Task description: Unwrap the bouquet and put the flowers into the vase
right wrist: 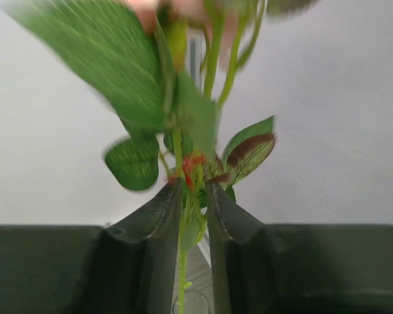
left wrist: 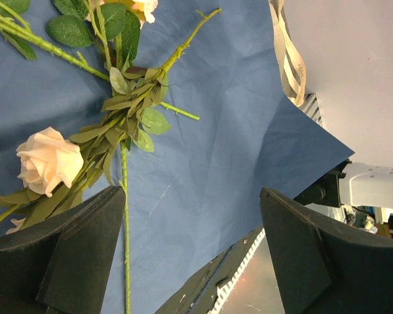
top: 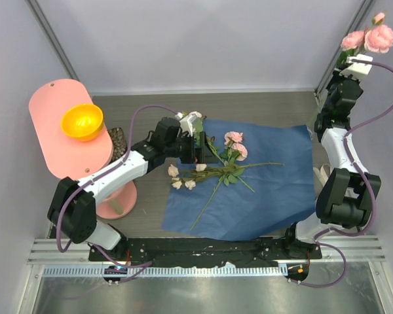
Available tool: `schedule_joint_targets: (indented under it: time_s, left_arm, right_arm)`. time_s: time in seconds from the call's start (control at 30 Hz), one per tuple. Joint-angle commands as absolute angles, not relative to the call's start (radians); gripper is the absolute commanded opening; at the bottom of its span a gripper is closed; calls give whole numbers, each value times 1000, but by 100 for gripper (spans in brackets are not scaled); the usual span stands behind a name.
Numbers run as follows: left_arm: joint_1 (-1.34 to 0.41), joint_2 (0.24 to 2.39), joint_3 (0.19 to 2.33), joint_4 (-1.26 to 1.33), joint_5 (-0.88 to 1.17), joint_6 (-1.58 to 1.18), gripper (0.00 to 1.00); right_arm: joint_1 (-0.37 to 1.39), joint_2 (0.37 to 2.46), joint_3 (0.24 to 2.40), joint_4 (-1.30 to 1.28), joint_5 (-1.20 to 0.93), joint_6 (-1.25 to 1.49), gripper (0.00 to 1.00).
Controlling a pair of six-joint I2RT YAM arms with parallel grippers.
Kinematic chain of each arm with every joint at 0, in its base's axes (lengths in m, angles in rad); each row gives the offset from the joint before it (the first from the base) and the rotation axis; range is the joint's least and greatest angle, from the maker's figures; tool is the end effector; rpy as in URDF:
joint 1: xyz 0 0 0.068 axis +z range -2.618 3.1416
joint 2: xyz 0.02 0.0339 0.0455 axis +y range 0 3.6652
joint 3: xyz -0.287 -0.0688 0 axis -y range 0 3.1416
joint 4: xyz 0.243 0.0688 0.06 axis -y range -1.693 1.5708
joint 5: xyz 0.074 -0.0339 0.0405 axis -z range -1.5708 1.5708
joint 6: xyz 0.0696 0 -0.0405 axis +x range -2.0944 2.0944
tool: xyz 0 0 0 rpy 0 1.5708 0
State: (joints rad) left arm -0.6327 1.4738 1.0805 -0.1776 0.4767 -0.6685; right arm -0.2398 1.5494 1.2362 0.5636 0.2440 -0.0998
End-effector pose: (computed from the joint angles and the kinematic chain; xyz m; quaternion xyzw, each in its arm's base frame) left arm 0.2665 -0.2351 0.2880 0.0979 0.8547 -0.4470 0.2452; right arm 0.3852 -0.1115 0.4177 0.1385 0.6005 -0.2060 0.7601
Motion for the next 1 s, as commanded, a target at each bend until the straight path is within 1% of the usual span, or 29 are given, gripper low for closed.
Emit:
schedule_joint_targets:
  time_s: [0.0,0.07,0.1,0.17,0.2,0.27,0.3,0.33,0.37,0.4,0.43,0.57,0.63,0.73,0.77,0.87,0.97]
  left_arm:
    - [-626,1496,1129,-221,486,-732,88]
    - [-626,1512,1140,-242,460,-765,88]
    - [-626,1514,1140,-253,457,-781,88]
    - [-624,1526,1134,-244,452,-839,88]
    - [-626,1532,1132,-236,460,-854,88]
    - [-626,1549,1131,-229,480,-896,89]
    - [-624,1555,1129,-219,485,-944,91]
    - [-624,1562,1126,-218,485,-974,91]
    - [-626,1575,1124,-215,491,-1006,93]
    - [-626,1581,1114,-209,497,-1087,93]
    - [-626,1589,1109,-207,500,-1127,93]
    - [-638,1580,1051,-143,489,-1334,93]
    - [-647,1565,1025,-143,411,-1431,93]
    - [-658,1546,977,-144,330,-1575,92]
    - [-658,1548,970,-141,322,-1615,92]
    - [-678,1555,951,-143,288,-1722,93]
    - [-706,1559,937,-146,224,-1828,92]
  right_arm:
    - [-244,1511,1223,657,253,-57,36]
    - [-245,1499,1220,628,252,-51,41]
    - [-244,1496,1223,614,255,-43,45]
    - [-245,1485,1229,569,264,-23,51]
    - [-245,1479,1232,546,288,-15,54]
    - [-245,1450,1236,479,314,-3,58]
    - [-244,1437,1239,448,359,50,63]
    - [-244,1422,1247,405,382,89,66]
    - [-245,1396,1268,300,396,121,70]
    - [-242,1379,1278,244,406,185,76]
    - [-242,1362,1279,197,416,214,78]
    - [-218,1238,1238,6,477,363,80]
    - [-204,1201,1229,-99,520,434,79]
    - [-163,1148,1216,-194,593,468,80]
    - [-158,1137,1212,-218,621,494,80]
    - [-134,1094,1190,-252,585,518,79]
    - [-49,1046,1158,-245,595,505,79]
